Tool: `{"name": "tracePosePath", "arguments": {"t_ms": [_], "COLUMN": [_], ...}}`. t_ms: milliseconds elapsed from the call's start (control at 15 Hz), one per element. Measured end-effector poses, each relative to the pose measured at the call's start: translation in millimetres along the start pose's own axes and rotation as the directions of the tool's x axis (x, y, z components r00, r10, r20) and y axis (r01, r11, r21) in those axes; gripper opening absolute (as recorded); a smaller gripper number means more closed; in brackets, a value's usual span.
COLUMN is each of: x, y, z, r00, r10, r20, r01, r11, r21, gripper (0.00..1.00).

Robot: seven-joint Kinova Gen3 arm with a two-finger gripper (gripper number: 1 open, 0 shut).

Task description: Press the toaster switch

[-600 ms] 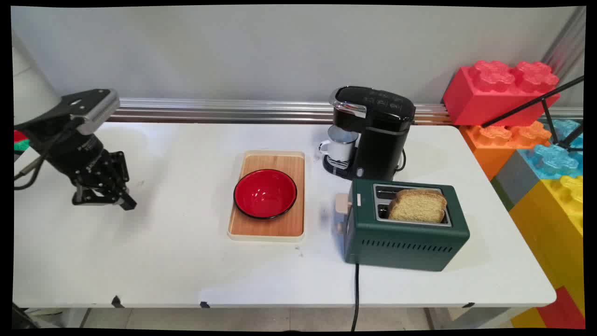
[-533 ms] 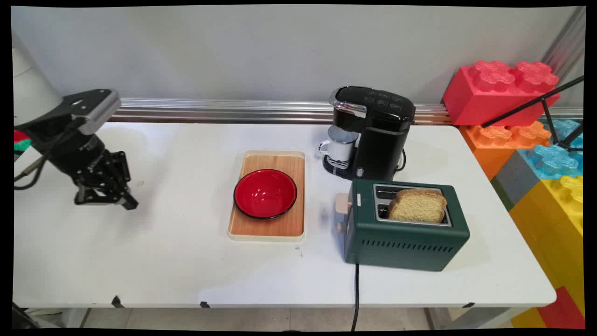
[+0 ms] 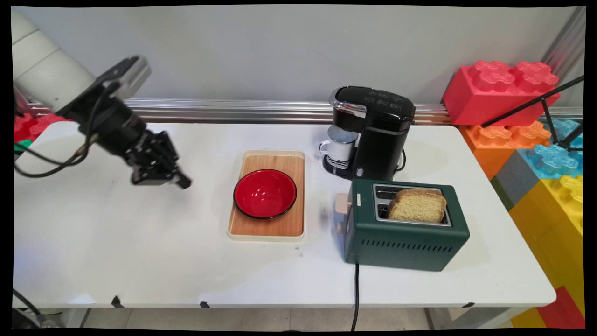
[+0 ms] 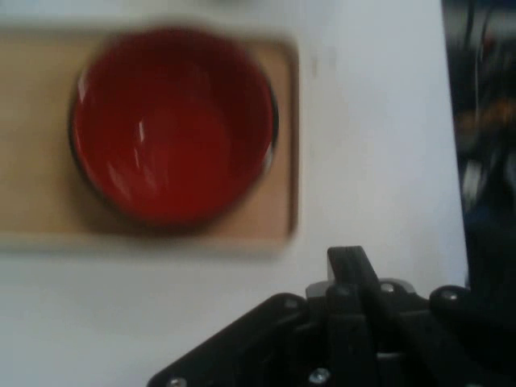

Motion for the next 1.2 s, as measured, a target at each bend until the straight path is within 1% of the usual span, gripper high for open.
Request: {"name": "tracePosePath", "arguments": {"t_ms": [133, 333, 467, 667, 800, 933, 1200], "x": [15, 31, 38, 42, 47, 55, 80], "y": [-1, -2, -2, -1, -3, -6, -14], "z": [0, 0, 2, 7, 17, 32, 70], "r00": [0.996, 0.983, 0.973, 0.963, 0.955, 0.945, 0.924], "r10": [-0.012, -0.017, 0.004, 0.060, 0.095, 0.120, 0.147], "r20": [-0.091, -0.185, -0.230, -0.261, -0.282, -0.304, -0.353], "r01": [0.012, 0.015, -0.010, -0.071, -0.110, -0.137, -0.167], "r11": [1.000, 1.000, 1.000, 0.997, 0.993, 0.990, 0.986], "r21": [-0.002, -0.012, -0.022, -0.034, -0.038, -0.037, -0.027], "gripper": [0.00, 0.00, 0.00, 0.00, 0.00, 0.00, 0.00]}}
